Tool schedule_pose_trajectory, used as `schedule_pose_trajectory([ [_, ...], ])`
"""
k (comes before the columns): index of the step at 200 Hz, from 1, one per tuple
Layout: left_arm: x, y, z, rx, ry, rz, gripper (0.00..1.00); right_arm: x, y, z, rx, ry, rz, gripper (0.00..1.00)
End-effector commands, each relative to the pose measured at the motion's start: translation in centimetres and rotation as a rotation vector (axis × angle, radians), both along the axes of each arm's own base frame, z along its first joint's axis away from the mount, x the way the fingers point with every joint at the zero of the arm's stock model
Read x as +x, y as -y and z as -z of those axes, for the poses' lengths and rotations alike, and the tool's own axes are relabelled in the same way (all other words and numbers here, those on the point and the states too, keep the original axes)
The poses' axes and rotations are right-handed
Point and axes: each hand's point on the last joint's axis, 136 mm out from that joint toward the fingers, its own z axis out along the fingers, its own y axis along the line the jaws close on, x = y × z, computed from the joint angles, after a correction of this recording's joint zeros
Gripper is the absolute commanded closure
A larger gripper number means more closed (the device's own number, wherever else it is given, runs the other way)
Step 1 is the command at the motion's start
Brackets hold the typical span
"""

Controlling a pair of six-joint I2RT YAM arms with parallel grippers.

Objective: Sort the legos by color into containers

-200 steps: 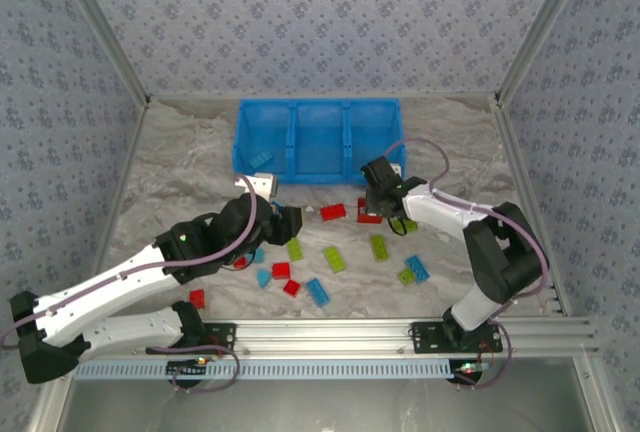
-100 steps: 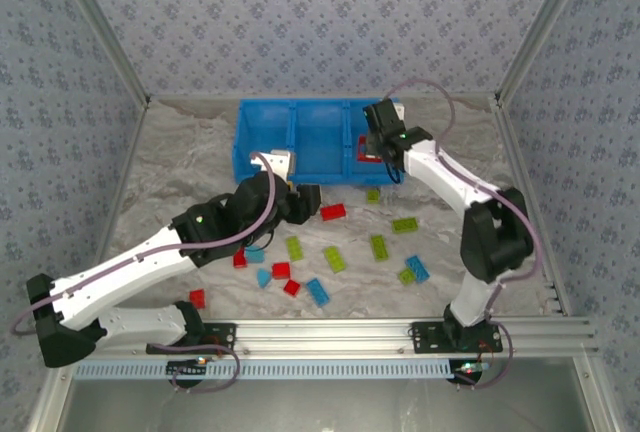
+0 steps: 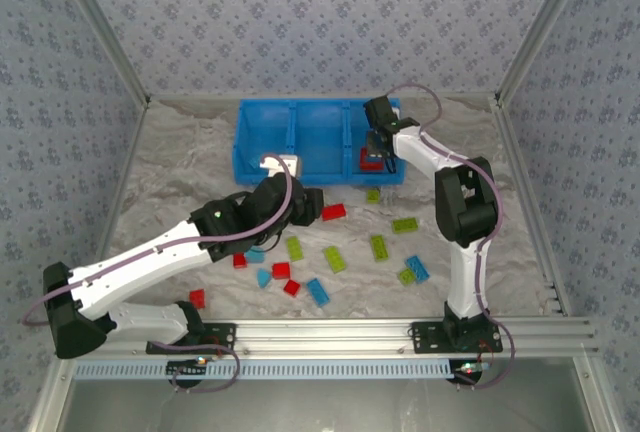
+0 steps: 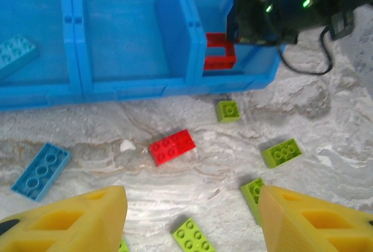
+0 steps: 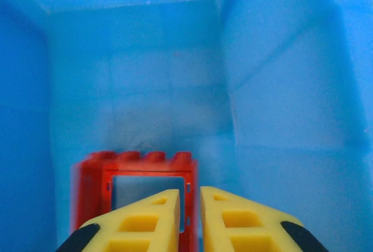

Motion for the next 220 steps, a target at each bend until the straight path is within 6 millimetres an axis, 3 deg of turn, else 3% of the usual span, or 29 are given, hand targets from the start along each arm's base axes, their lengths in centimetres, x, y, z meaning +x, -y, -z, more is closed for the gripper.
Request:
schedule_pose_trajectory([
  [1, -0.7, -0.8, 2.7, 0.037, -0.078, -0.043, 0.38, 0.0, -0.3, -0.4, 0.004, -0.013, -0.012, 0.73],
  [29, -1.2, -1.5, 4.6, 0.072, -0.136, -0.070, 0.39, -0.3, -0.1, -3.6, 0.019, 0.048, -0.005, 0.69],
  [56, -1.6, -3.4, 8.4, 0.136, -0.280, -0.163, 0.39, -1.8, -0.3, -11.8, 0.057, 0.228, -0.020, 0.70],
  [74, -1.6, -4.2, 11.6, 0.163, -0.414, -0.217, 0.38, -5.0, -1.5, -17.1, 0.119, 0.375, -0.095, 0.63],
  [89, -1.5, -4.2, 13.7, 0.187, -0.485, -0.248, 0.38, -8.9, -2.8, -19.3, 0.194, 0.469, -0.191, 0.55],
  [121, -1.3, -4.6, 17.6, 0.239, -0.632, -0.333, 0.37, -19.3, -5.7, -18.6, 0.301, 0.558, -0.449, 0.42],
  [150, -1.1, -4.6, 20.0, 0.268, -0.718, -0.381, 0.35, -25.8, -6.3, -17.3, 0.392, 0.531, -0.583, 0.38],
  [184, -0.7, -3.8, 21.5, 0.280, -0.763, -0.381, 0.34, -30.3, -7.5, -15.0, 0.461, 0.462, -0.730, 0.37],
  [220, -0.4, -3.8, 22.6, 0.292, -0.778, -0.389, 0.35, -31.6, -7.8, -14.4, 0.489, 0.439, -0.766, 0.36],
])
